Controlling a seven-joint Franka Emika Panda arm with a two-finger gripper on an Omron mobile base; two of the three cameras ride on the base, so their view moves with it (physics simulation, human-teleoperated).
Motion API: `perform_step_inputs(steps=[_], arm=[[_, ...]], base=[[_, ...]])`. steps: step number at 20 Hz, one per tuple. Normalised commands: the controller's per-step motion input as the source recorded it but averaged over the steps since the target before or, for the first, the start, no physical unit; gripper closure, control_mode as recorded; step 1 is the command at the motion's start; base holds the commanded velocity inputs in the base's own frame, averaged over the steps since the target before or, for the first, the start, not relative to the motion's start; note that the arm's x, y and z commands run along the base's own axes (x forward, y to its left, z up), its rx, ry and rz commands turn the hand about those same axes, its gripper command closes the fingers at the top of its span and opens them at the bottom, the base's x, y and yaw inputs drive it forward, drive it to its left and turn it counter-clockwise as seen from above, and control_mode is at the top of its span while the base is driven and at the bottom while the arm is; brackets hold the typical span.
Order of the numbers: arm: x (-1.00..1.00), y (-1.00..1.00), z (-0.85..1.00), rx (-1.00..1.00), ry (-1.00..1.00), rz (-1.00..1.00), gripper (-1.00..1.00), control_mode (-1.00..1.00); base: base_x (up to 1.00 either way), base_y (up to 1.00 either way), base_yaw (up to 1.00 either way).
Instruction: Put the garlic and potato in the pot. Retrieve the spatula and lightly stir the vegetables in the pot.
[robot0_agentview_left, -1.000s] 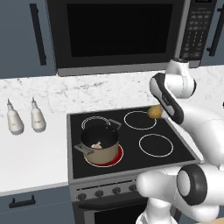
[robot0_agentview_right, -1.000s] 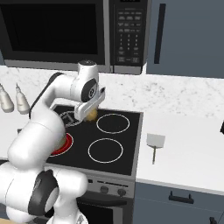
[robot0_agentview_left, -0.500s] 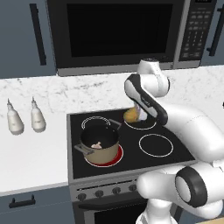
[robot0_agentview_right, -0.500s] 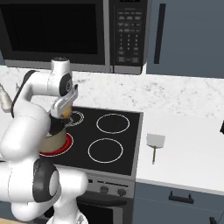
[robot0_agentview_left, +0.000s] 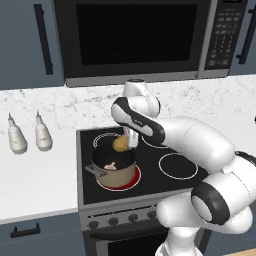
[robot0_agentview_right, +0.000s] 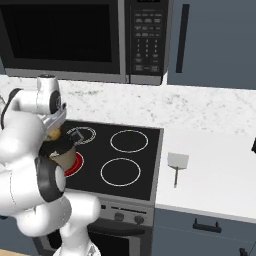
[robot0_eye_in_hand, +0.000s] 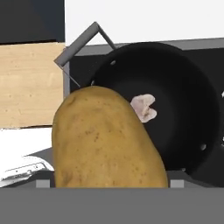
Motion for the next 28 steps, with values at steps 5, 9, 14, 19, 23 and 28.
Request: perform_step_inputs(steps=[5, 9, 14, 19, 23, 28], arm=[[0.37, 0.23, -0.77, -0.01, 0.03, 0.0, 1.0, -1.0], [0.37, 0.12, -0.64, -0.01, 0.0, 0.0, 1.0, -1.0], [0.09, 0.19, -0.31, -0.01, 0.0, 0.0, -1.0, -1.0], [0.0, 0.02, 0.02, 0.0, -0.02, 0.0, -1.0, -1.0], [-0.07, -0.22, 0.34, 0.0, -0.08, 0.0, -1.0, -1.0], [-0.41, -0.33, 0.76, -0.04, -0.18, 0.0, -1.0, -1.0]], base=[[0.0, 0.0, 0.0], [0.0, 0.0, 0.0], [0.0, 0.0, 0.0], [0.0, 0.0, 0.0], [0.0, 0.0, 0.0], [0.0, 0.0, 0.0]])
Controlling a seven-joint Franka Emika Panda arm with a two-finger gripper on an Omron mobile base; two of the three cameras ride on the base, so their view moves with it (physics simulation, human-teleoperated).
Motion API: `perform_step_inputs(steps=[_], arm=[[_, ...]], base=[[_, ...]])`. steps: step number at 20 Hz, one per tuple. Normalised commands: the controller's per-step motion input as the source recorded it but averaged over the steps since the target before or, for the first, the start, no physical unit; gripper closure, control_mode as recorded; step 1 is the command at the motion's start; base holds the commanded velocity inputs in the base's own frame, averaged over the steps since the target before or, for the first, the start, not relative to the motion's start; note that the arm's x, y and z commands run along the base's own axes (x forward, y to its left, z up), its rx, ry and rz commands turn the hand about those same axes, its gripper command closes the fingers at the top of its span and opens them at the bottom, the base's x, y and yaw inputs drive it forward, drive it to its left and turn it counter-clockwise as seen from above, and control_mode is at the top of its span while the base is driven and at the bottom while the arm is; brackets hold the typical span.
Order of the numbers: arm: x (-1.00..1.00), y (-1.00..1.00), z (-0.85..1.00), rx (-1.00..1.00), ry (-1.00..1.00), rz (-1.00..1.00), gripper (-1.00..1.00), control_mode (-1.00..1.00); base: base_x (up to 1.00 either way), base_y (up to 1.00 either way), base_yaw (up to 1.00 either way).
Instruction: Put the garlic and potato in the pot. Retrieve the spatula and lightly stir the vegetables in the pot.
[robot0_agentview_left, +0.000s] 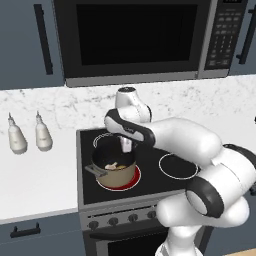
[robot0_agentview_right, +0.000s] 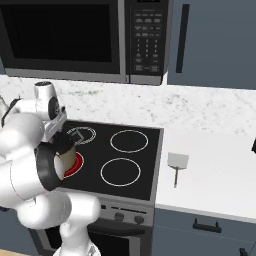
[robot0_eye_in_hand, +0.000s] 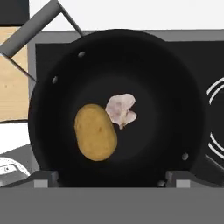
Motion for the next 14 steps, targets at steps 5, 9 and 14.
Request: perform_step_inputs(steps=[5, 9, 14], arm=[[-0.63, -0.76, 0.71, -0.02, -0.2, 0.0, -1.0, -1.0], [-0.43, -1.0, 0.3, 0.0, -0.08, -0.06, -1.0, -1.0], [-0.08, -1.0, 0.02, 0.0, 0.0, -0.18, -1.0, -1.0]], base=[[0.0, 0.0, 0.0], [0.0, 0.0, 0.0], [0.0, 0.0, 0.0]])
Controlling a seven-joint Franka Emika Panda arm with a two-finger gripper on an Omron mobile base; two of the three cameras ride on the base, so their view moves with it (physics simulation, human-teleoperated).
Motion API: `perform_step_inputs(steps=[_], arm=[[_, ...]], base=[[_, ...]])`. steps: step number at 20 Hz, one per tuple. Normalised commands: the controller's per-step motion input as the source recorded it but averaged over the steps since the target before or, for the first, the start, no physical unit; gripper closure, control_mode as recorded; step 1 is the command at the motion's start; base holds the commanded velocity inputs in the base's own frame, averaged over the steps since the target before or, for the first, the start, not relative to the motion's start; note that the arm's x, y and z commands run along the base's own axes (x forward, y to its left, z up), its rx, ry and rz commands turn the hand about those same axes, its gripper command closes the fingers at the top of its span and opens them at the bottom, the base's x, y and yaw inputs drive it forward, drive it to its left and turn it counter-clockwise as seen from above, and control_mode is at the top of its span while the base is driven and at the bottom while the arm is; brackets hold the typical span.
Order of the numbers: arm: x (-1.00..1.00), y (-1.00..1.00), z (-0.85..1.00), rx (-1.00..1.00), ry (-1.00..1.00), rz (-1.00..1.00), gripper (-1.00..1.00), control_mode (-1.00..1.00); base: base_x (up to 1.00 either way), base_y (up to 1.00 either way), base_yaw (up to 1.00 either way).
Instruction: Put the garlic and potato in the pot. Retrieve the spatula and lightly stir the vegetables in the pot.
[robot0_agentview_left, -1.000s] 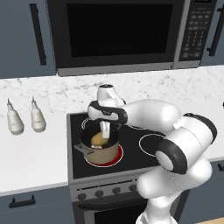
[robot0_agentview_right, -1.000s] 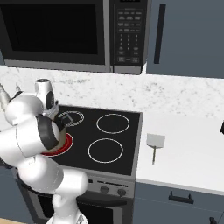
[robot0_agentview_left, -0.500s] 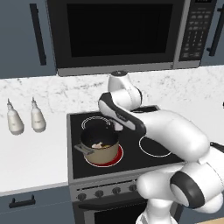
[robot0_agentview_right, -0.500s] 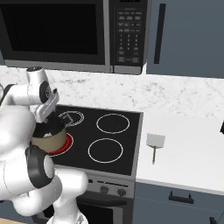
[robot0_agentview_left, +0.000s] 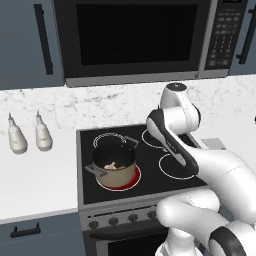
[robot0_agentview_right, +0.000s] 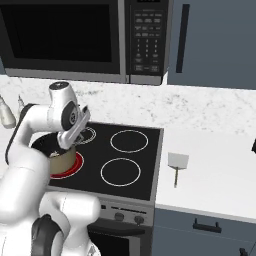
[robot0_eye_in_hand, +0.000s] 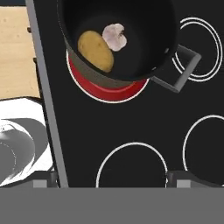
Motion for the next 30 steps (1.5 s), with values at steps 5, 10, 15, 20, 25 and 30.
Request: perform_step_inputs(steps=[5, 10, 15, 20, 25, 30], arm=[[0.0, -1.0, 0.0, 0.01, 0.0, -0.28, -1.0, -1.0], [0.02, -1.0, -0.01, 0.06, 0.05, -0.36, -1.0, -1.0], [0.14, -1.0, -0.27, 0.1, 0.11, -0.43, -1.0, -1.0], [0.14, -1.0, -0.5, 0.13, 0.13, -0.55, -1.0, -1.0], [0.11, -1.0, -0.39, 0.15, 0.1, -0.54, -1.0, -1.0], [0.21, -0.93, -0.52, 0.13, 0.11, -0.42, -1.0, -1.0]], base=[[0.0, 0.0, 0.0], [0.0, 0.0, 0.0], [0.0, 0.0, 0.0], [0.0, 0.0, 0.0], [0.0, 0.0, 0.0], [0.0, 0.0, 0.0]])
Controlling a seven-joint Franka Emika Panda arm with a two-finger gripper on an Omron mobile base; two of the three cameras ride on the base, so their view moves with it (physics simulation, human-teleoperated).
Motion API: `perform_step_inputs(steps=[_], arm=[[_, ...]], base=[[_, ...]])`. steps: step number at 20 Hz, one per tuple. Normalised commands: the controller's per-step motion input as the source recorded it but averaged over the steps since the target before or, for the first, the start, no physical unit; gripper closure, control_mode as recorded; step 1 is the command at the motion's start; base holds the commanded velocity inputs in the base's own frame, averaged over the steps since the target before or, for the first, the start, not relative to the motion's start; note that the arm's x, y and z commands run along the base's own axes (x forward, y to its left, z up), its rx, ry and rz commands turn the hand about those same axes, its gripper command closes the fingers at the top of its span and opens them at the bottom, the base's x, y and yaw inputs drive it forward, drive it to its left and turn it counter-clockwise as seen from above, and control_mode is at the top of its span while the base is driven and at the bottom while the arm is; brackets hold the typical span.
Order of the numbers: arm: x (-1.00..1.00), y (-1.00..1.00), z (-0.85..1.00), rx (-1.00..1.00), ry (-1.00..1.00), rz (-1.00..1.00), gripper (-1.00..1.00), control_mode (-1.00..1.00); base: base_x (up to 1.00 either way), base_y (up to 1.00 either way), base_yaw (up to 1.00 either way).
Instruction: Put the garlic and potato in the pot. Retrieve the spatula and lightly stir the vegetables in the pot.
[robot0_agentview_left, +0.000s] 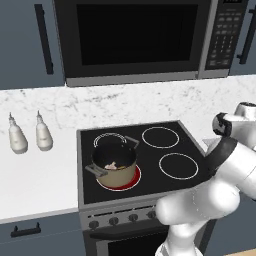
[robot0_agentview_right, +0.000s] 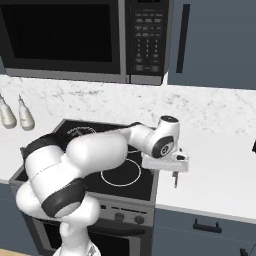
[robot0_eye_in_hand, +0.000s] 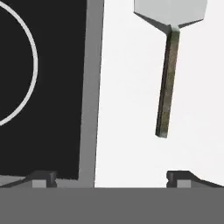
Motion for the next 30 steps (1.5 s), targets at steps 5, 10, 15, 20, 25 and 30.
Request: perform_step_inputs(steps=[5, 10, 15, 20, 25, 30], arm=[[0.32, -0.66, -0.39, 0.08, 0.03, -0.22, -1.0, -1.0], [0.39, -0.34, -0.4, 0.04, 0.0, -0.07, -1.0, -1.0], [0.46, -0.01, -0.57, 0.0, 0.0, 0.0, -1.0, -1.0], [0.09, 0.0, -0.45, 0.0, 0.0, 0.0, -1.0, -1.0], [-0.01, 0.23, -0.46, 0.0, 0.0, 0.0, -1.0, -1.0], [-0.05, 0.68, -0.5, -0.04, 0.01, 0.0, -1.0, -1.0]], base=[[0.0, 0.0, 0.0], [0.0, 0.0, 0.0], [0.0, 0.0, 0.0], [0.0, 0.0, 0.0], [0.0, 0.0, 0.0], [0.0, 0.0, 0.0]])
